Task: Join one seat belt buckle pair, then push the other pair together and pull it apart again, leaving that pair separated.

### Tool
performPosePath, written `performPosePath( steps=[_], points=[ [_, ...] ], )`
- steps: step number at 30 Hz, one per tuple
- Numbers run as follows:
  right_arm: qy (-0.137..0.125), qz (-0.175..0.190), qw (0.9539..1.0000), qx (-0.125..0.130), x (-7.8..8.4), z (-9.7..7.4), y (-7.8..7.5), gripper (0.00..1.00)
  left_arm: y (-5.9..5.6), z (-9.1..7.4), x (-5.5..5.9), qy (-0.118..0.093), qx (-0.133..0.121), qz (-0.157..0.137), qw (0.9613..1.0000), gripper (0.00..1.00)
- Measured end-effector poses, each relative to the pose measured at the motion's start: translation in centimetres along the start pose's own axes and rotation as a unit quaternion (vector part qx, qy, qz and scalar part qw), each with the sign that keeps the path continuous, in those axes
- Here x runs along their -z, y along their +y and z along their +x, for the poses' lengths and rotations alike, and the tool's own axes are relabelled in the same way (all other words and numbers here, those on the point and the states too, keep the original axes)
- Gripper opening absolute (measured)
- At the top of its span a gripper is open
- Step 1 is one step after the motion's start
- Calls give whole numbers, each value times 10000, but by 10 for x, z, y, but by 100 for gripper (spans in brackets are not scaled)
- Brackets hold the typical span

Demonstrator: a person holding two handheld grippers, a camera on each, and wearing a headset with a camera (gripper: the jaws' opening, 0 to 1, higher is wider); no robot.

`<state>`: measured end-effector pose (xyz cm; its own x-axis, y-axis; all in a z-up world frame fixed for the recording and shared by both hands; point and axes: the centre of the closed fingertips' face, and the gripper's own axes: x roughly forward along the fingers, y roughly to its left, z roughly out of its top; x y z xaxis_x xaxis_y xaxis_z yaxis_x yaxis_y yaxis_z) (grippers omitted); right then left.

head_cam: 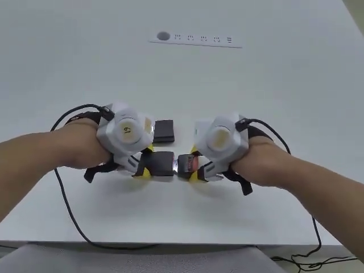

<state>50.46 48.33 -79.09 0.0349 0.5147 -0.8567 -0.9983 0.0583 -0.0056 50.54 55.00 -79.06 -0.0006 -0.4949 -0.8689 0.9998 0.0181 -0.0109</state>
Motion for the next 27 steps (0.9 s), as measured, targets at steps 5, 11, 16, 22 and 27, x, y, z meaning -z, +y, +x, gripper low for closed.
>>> performPosePath(
  steps=[5, 11, 16, 22, 27],
  points=[
    [37, -47, 10000, -11, 0, 3, 1, 28, 1, 0, 1, 4, -25, -34, 10000, 31],
    [6, -78, 10000, -26, 3, 1, 0, 28, 0, -2, 1, -73, 17, -49, 10000, 30],
    [56, -55, 10000, 18, 3, 2, 0, 28, -1, -2, 1, 10, 63, -25, 10000, 30],
    [80, -36, 10000, 18, 3, 0, 1, 28, -3, -3, 0, 10, 71, -41, 10000, 30],
    [102, -42, 9999, 27, 3, 0, 1, 28, -1, -3, 1, 3, 73, -53, 10000, 30]
  ],
)
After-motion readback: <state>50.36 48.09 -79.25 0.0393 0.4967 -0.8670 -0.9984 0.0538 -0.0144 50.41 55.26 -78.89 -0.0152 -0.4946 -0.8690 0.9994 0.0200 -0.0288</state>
